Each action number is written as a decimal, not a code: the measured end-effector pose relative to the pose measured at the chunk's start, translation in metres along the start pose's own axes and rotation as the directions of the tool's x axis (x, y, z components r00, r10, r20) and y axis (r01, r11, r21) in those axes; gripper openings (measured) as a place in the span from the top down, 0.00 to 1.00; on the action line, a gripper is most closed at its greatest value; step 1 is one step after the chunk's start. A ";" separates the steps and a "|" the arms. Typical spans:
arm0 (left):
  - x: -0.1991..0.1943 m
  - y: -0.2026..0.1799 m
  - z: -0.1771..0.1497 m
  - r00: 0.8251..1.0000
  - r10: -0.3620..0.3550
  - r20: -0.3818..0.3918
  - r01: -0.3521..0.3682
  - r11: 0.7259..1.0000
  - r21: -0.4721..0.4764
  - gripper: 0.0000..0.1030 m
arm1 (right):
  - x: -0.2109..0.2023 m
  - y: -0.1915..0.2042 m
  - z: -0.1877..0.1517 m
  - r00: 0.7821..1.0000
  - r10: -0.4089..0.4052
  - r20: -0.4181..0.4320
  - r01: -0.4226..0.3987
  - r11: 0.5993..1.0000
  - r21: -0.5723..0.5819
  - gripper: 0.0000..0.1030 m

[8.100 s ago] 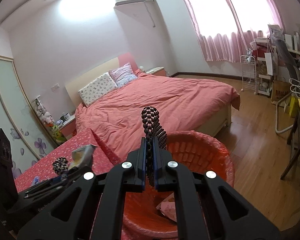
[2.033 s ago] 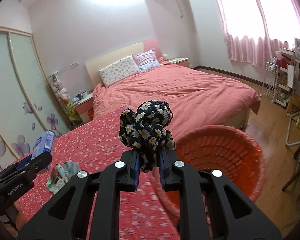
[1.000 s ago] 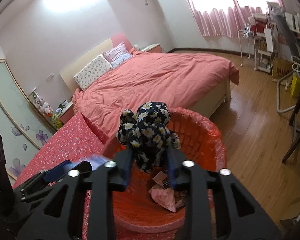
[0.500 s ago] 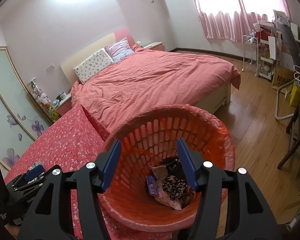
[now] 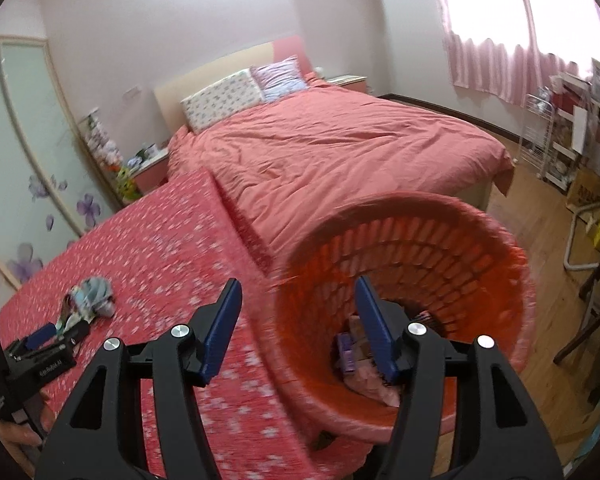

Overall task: Collect trash
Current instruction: 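Move the left tool to the bed and grasp the brown hair clip, then grasp the grey-green cloth with the right tool while the left tool holds the hair clip, then lift hair clip and grey-green cloth and carry both toward the orange basket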

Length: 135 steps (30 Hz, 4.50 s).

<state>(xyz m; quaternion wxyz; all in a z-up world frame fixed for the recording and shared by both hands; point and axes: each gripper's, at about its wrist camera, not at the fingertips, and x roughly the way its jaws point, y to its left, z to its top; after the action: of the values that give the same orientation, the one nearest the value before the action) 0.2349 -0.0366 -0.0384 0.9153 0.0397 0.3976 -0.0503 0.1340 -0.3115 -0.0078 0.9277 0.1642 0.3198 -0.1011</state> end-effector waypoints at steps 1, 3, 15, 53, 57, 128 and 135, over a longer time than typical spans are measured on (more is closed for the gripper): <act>0.000 0.010 -0.001 1.000 0.010 0.001 -0.010 1.000 -0.014 0.14 | 0.001 0.008 -0.002 1.000 0.005 -0.005 -0.005 1.000 -0.018 0.43; -0.001 0.033 -0.002 0.999 0.034 0.001 -0.034 0.998 -0.048 0.14 | 0.004 0.021 -0.005 1.000 0.014 -0.015 -0.014 0.999 -0.043 0.43; 0.022 0.112 0.010 1.000 0.025 -0.016 -0.028 0.972 -0.234 0.26 | 0.039 0.111 -0.029 0.993 0.077 -0.094 -0.096 0.972 -0.213 0.43; 0.015 0.190 -0.004 0.996 0.093 -0.006 -0.092 0.973 -0.211 0.70 | 0.072 0.191 -0.039 0.977 0.142 -0.159 -0.183 0.943 -0.279 0.43; 0.014 0.205 -0.014 0.995 0.099 -0.020 -0.101 0.971 -0.218 0.70 | 0.081 0.209 -0.035 0.971 0.171 -0.170 -0.214 0.935 -0.282 0.43; 0.029 0.216 -0.022 0.989 0.096 -0.116 -0.129 0.936 -0.328 0.69 | 0.068 0.179 -0.022 0.975 0.160 -0.153 -0.192 0.956 -0.222 0.91; 0.015 0.213 -0.018 0.994 0.084 -0.074 -0.103 0.945 -0.312 0.69 | 0.054 0.171 -0.017 0.980 0.157 -0.125 -0.182 0.958 -0.221 0.91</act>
<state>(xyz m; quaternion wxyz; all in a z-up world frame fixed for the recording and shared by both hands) 0.2585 0.1761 -0.0543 0.8989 -0.0865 0.4255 0.0585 0.2165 -0.1514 -0.0131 0.9274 0.0869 0.3628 0.0256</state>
